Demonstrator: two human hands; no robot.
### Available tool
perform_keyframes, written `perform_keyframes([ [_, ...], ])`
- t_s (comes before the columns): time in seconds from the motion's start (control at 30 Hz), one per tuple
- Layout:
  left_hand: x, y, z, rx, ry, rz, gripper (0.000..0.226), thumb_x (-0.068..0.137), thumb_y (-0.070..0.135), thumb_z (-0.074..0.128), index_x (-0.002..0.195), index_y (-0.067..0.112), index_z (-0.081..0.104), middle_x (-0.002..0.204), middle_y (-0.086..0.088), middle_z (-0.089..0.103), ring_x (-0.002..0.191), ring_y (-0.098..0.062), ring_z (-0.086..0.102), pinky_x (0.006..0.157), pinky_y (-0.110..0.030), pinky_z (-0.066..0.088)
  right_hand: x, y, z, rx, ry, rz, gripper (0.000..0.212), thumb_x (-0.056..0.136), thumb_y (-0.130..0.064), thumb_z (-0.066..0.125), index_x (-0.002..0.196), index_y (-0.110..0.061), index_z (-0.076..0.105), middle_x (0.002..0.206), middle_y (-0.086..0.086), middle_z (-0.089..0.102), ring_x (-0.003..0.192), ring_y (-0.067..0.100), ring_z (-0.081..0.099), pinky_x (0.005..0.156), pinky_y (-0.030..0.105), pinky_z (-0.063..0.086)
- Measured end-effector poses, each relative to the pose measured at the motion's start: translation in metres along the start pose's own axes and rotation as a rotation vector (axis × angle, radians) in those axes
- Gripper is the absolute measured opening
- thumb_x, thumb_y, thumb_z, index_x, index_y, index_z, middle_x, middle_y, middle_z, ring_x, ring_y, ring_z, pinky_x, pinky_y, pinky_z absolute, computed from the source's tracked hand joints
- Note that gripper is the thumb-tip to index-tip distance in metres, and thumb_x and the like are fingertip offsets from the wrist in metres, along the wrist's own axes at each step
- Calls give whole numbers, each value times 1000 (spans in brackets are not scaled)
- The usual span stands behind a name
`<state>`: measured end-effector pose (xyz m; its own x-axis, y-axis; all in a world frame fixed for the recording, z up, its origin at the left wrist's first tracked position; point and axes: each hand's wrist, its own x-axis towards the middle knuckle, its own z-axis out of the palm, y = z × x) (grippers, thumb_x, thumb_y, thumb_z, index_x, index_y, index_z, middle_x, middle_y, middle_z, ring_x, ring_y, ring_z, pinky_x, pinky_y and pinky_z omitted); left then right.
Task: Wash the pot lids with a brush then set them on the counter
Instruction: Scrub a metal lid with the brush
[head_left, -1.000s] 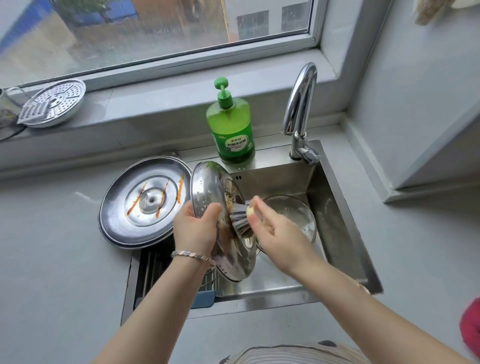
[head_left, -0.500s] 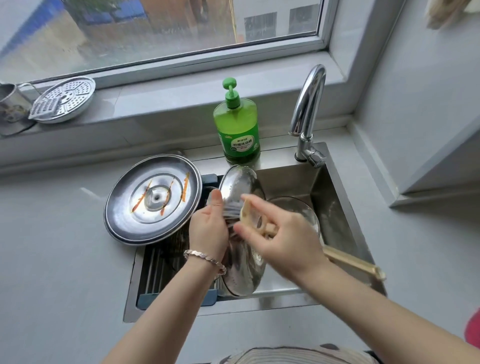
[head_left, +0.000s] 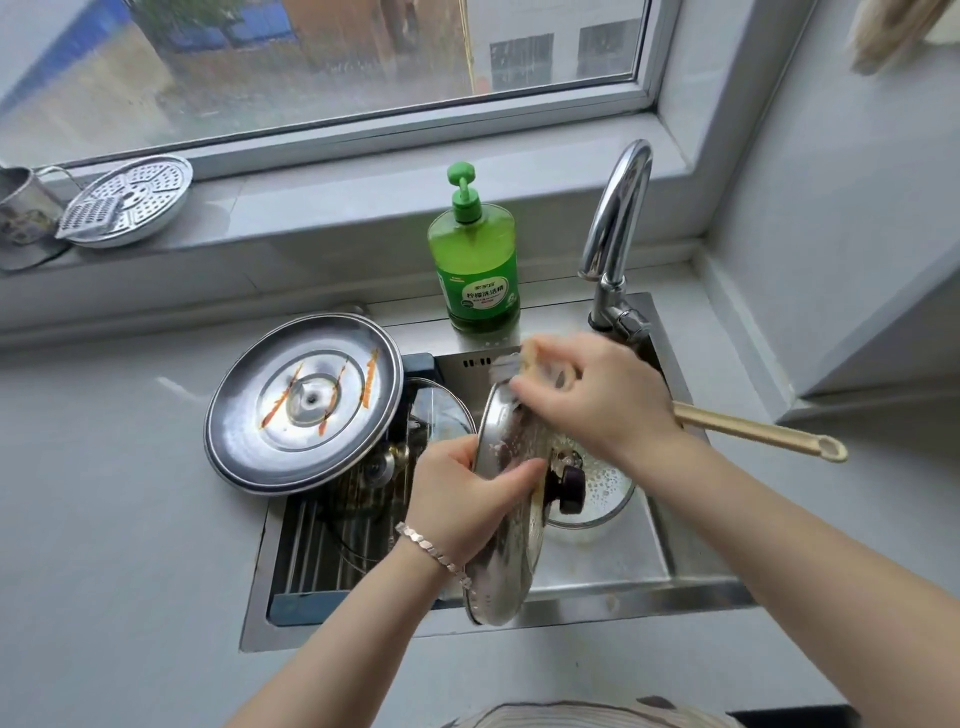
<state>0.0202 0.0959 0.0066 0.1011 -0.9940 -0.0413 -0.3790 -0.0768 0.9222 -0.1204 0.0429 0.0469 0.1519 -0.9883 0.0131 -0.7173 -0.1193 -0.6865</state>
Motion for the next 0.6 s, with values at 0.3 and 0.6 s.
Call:
perform_keyframes([
  [0.3,3,6,-1,42,-50,-22,33,65,2,76,48,15,51,42,11,44,42,0,37,45,-15,34,-10,3,8,-43,113,-134,17,77,-46,59,89,-35,63,85,-16,63,76,9,56,61,26,44],
  [0.6,2,6,1,-38,-35,-53,35,63,5,79,46,16,51,41,10,48,41,-1,39,44,-14,35,-9,7,9,18,56,-20,25,81,-46,61,104,-36,64,93,-9,55,78,14,56,63,24,42],
])
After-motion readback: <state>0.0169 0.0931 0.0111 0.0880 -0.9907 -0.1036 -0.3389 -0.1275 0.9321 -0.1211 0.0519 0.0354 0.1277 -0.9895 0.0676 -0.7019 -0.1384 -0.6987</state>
